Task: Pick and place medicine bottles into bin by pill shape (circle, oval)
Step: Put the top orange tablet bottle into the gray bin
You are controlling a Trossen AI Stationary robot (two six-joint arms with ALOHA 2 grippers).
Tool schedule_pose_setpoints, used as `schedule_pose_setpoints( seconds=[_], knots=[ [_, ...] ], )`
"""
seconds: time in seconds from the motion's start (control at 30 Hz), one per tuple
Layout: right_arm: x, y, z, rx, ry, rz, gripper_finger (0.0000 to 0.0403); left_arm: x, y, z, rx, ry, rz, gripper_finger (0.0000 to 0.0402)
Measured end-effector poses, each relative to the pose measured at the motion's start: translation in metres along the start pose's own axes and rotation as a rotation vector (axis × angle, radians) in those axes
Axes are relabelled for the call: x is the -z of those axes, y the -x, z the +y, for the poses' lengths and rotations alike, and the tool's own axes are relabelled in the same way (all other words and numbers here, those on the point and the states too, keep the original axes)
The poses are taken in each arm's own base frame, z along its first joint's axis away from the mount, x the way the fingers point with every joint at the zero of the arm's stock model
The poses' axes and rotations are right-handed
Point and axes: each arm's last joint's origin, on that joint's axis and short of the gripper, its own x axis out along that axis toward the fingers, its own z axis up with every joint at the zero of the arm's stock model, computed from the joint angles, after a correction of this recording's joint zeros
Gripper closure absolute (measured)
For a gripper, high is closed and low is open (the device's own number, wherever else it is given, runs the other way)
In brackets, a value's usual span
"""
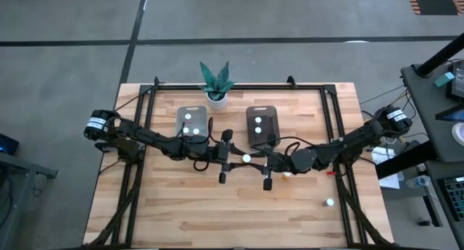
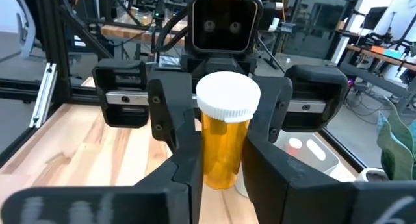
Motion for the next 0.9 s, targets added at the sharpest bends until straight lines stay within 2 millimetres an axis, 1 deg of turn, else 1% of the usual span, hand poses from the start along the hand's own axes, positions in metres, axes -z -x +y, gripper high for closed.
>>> schedule_pose_setpoints(
  seconds=[0.1, 0.2, 0.3, 0.47, 0.57, 0.77, 0.9],
  knots=[
    [0.000, 0.001, 0.000, 0.000, 0.002, 0.006, 0.0315, 0.000, 0.000, 0.000, 0.000, 0.000, 0.004, 0.0263],
    [-0.002, 0.002, -0.001, -0.001, -0.009, 0.008, 0.0315, 0.001, 0.003, 0.000, 0.006, -0.002, 0.054, 0.0241],
    [-0.004, 0.007, -0.004, -0.002, -0.034, 0.027, 0.0314, 0.001, 0.010, 0.000, 0.016, -0.006, 0.141, 0.0216],
    [-0.001, 0.017, -0.009, -0.007, -0.069, 0.136, 0.0314, -0.003, 0.025, 0.001, 0.030, -0.010, 0.252, 0.0188],
    [0.003, 0.020, -0.010, -0.004, -0.089, 0.193, 0.0314, -0.012, 0.029, 0.003, 0.023, 0.016, 0.215, 0.0185],
    [0.006, 0.021, -0.010, 0.000, -0.106, 0.223, 0.0314, -0.025, 0.025, 0.004, 0.008, 0.025, 0.060, 0.0185],
    [0.007, 0.021, -0.010, 0.000, -0.103, 0.229, 0.0314, -0.027, 0.021, 0.004, -0.002, 0.030, -0.006, 0.0185]
  ],
)
